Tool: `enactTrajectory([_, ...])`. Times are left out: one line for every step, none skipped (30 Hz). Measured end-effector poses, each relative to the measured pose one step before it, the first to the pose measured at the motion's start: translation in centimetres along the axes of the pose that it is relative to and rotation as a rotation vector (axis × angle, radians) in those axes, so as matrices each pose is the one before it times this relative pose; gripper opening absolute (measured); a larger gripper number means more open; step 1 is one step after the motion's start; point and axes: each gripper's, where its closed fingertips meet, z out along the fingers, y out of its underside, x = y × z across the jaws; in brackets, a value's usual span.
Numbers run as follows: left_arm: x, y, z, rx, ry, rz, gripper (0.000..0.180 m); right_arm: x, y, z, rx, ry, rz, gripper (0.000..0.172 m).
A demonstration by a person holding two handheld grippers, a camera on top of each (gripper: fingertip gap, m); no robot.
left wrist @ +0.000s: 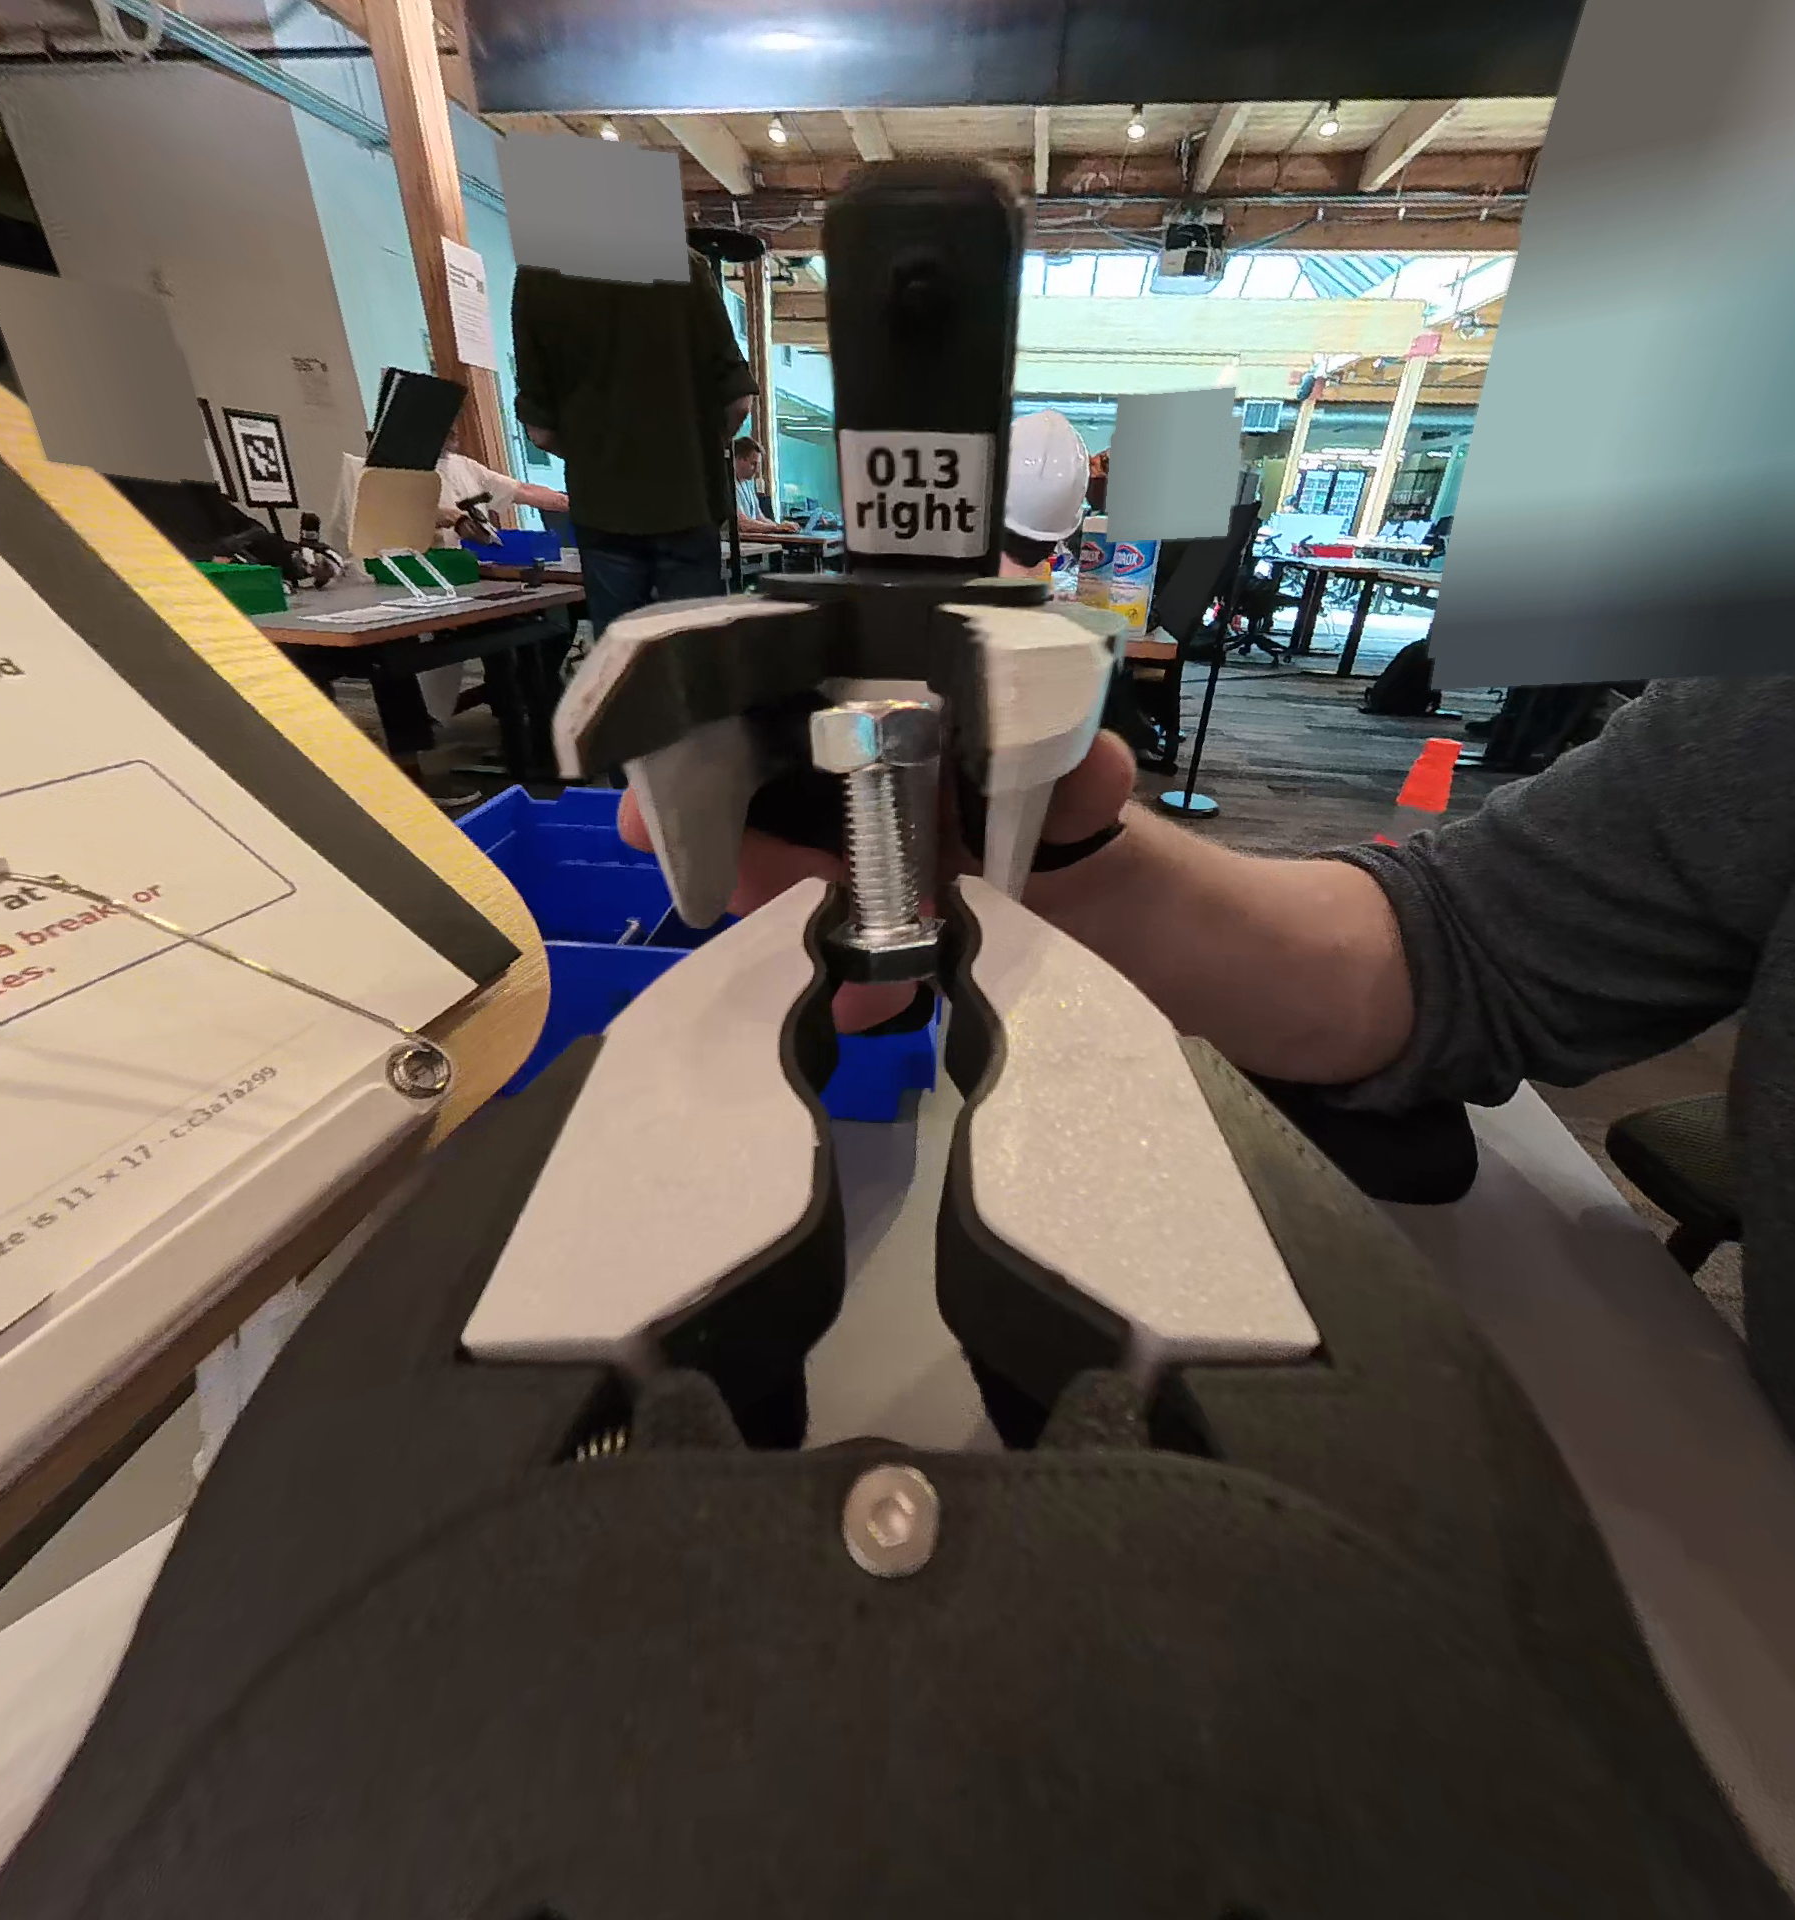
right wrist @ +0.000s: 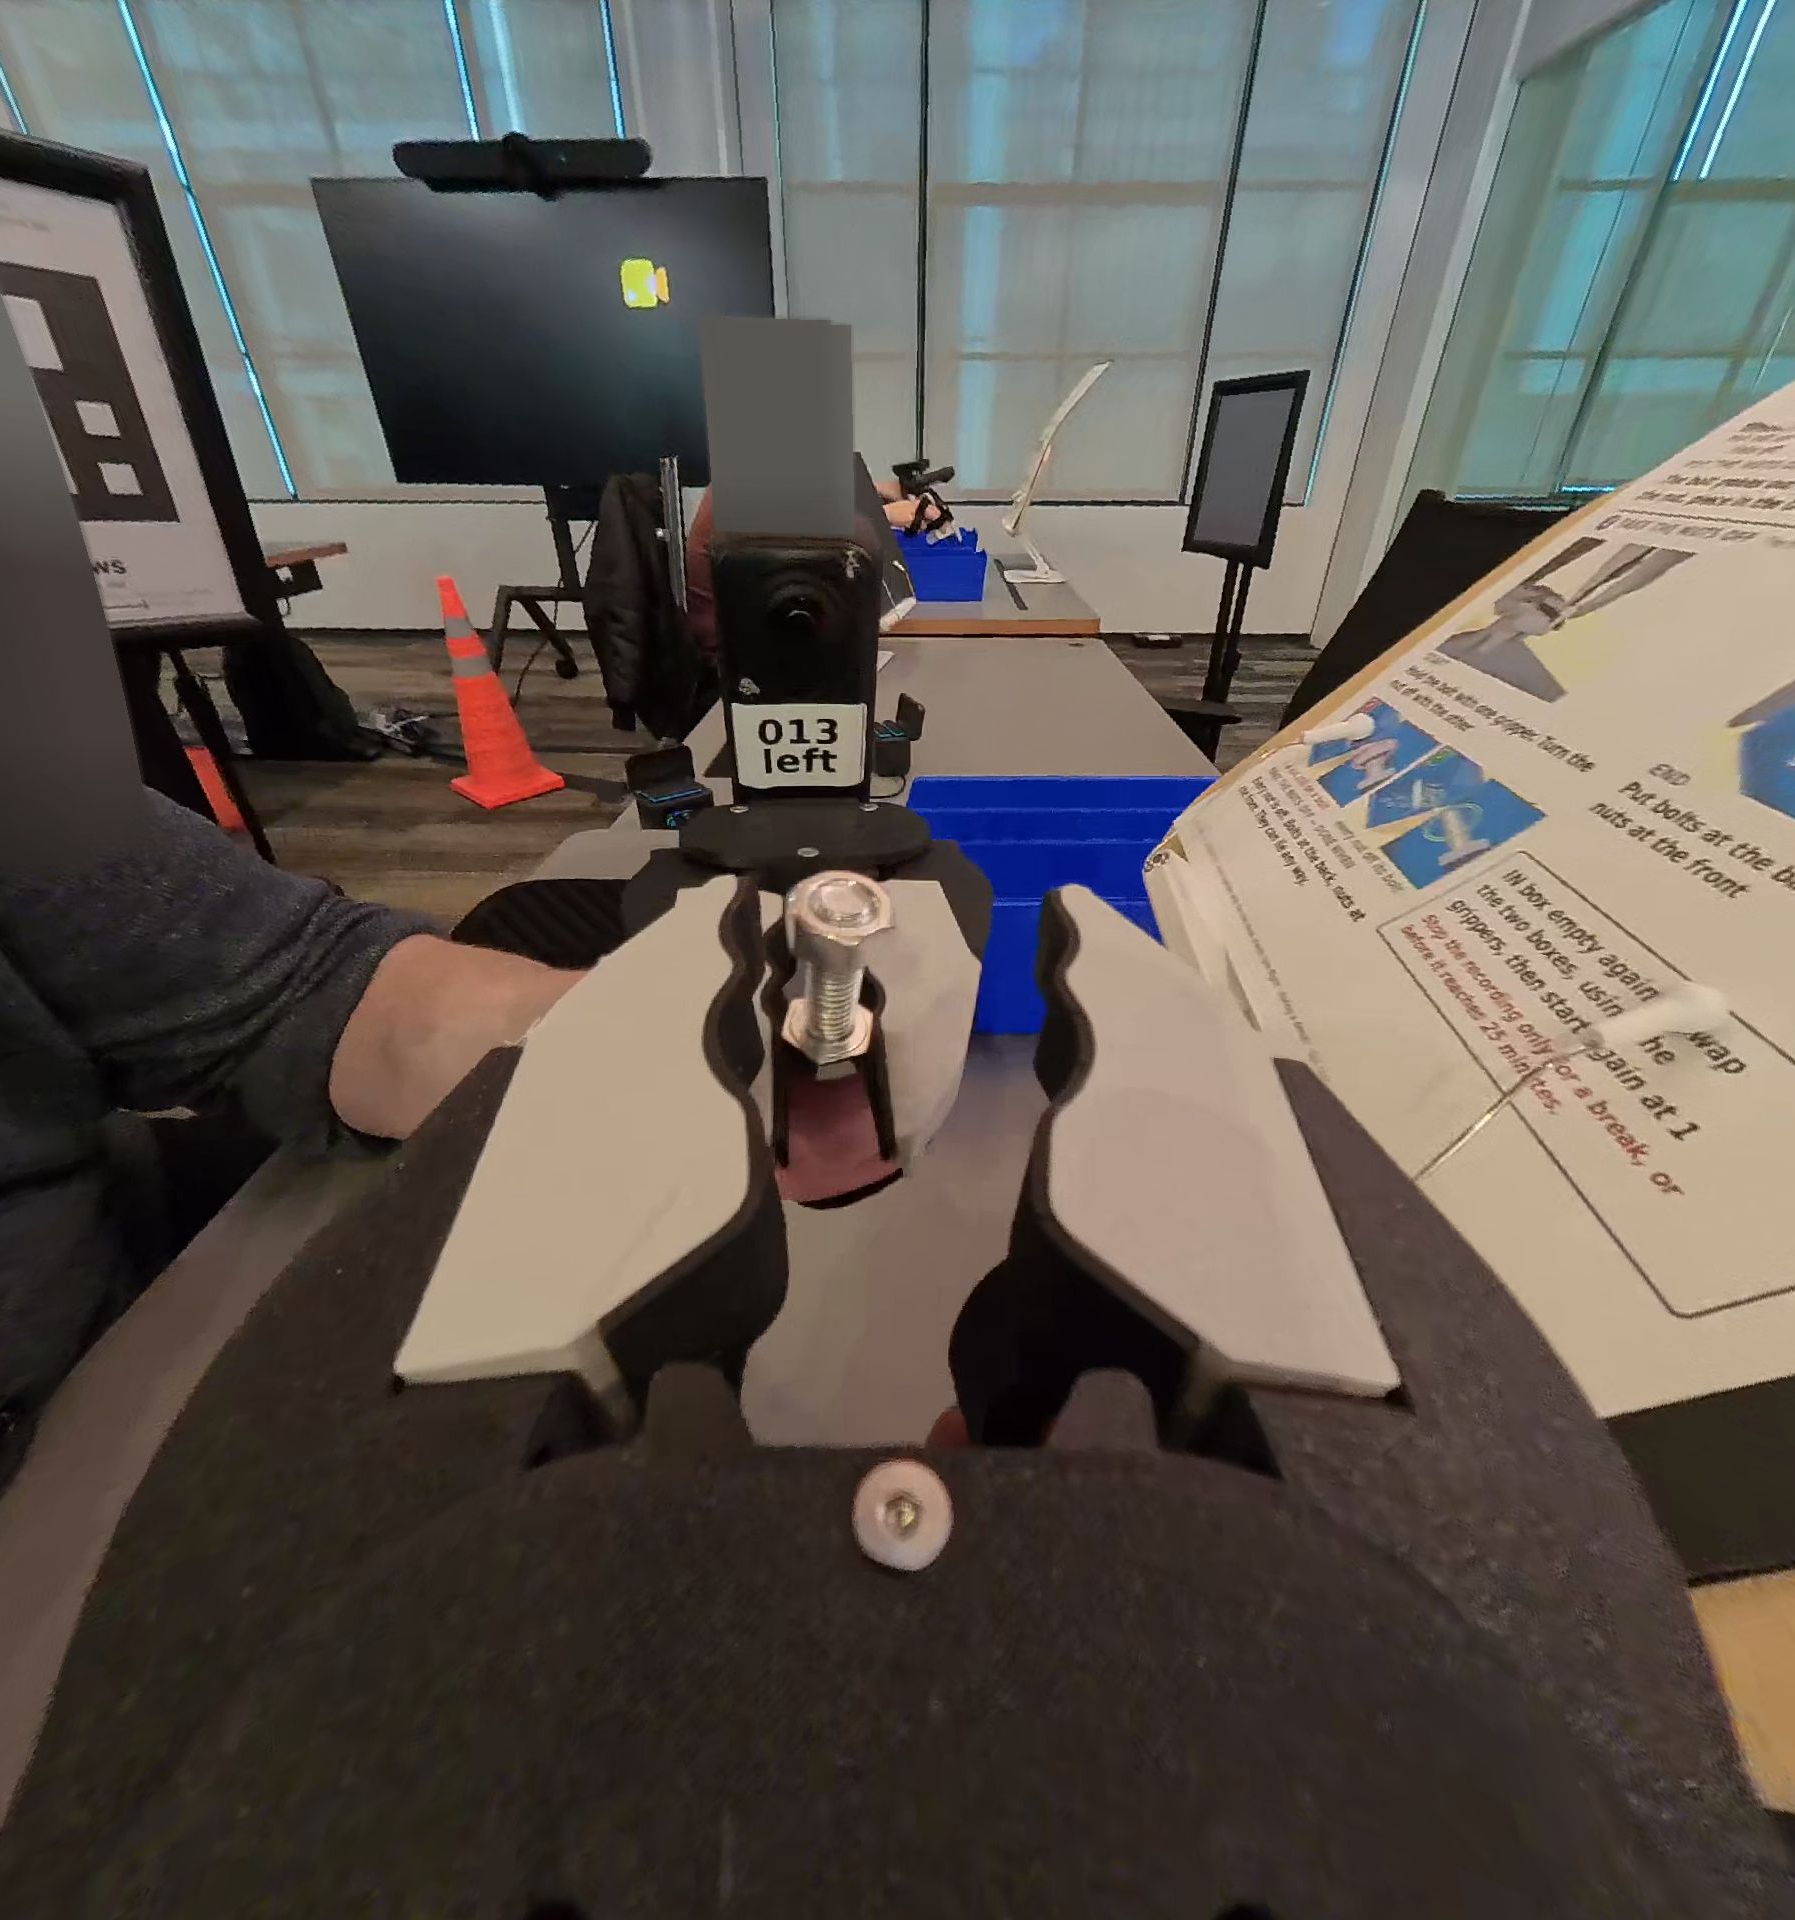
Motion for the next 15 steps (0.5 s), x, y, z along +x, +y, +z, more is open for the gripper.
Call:
enactTrajectory([0.096, 0.043, 0.080, -0.0032, 0.0005, 0.0044, 0.017, 0.265, 0.148, -0.068, 0.0015, 0.0037, 0.0109, 0.049])
enactTrajectory([-0.039, 0.017, 0.005, -0.0042, -0.0051, 0.0002, 0.017, 0.273, 0.052, -0.203, 0.0067, 0.0000, 0.0106, 0.052])
enactTrajectory([-0.032, -0.089, -0.078, 0.0017, -0.0004, -0.0017, 0.017, 0.223, 0.012, -0.268, 0.0046, -0.0045, 0.0096, 0.054])
enactTrajectory([-0.105, -0.179, -0.169, 0.0094, -0.0033, -0.0021, 0.017, 0.241, 0.025, -0.286, 0.0005, -0.0001, 0.0029, 0.056])
enactTrajectory([-0.065, -0.277, -0.246, 0.0166, 0.0037, -0.0060, 0.017, 0.318, 0.005, -0.335, 0.0013, 0.0090, -0.0054, 0.055])
enactTrajectory([0.040, -0.237, -0.238, 0.0109, 0.0141, -0.0063, 0.017, 0.382, -0.016, -0.340, 0.0029, 0.0162, -0.0046, 0.048])
enactTrajectory([-0.077, -0.135, -0.176, 0.0035, -0.0040, 0.0071, 0.017, 0.125, -0.109, -0.251, 0.0043, 0.0028, -0.0038, 0.046])
enactTrajectory([-0.141, 0.059, -0.049, -0.0083, -0.0108, 0.0087, 0.017, -0.225, -0.135, -0.054, -0.0026, -0.0110, -0.0064, 0.046])
enactTrajectory([0.035, 0.104, 0.034, -0.0066, 0.0025, 0.0027, 0.017, -0.367, -0.266, 0.069, 0.0040, -0.0115, -0.0102, 0.047])
enactTrajectory([0.072, 0.087, 0.080, 0.0000, 0.0062, -0.0032, 0.017, -0.424, -0.359, 0.139, 0.0148, -0.0119, -0.0067, 0.048])
enactTrajectory([0.056, 0.091, 0.116, 0.0007, 0.0032, -0.0041, 0.017, -0.447, -0.239, 0.220, 0.0105, -0.0155, 0.0012, 0.048])
enactTrajectory([0.055, 0.143, 0.130, -0.0031, 0.0036, -0.0027, 0.017, -0.224, 0.005, 0.243, -0.0036, -0.0039, 0.0036, 0.049])
enactTrajectory([0.055, 0.132, 0.108, -0.0039, 0.0029, -0.0006, 0.017, -0.109, 0.100, 0.193, -0.0072, 0.0020, -0.0024, 0.049])
enactTrajectory([0.042, 0.096, 0.074, -0.0021, 0.0013, 0.0004, 0.017, -0.068, 0.063, 0.118, -0.0027, -0.0006, -0.0012, 0.049])
enactTrajectory([0.050, 0.035, 0.046, -0.0008, 0.0021, 0.0000, 0.017, 0.007, 0.011, 0.024, 0.0023, -0.0008, 0.0044, 0.048])
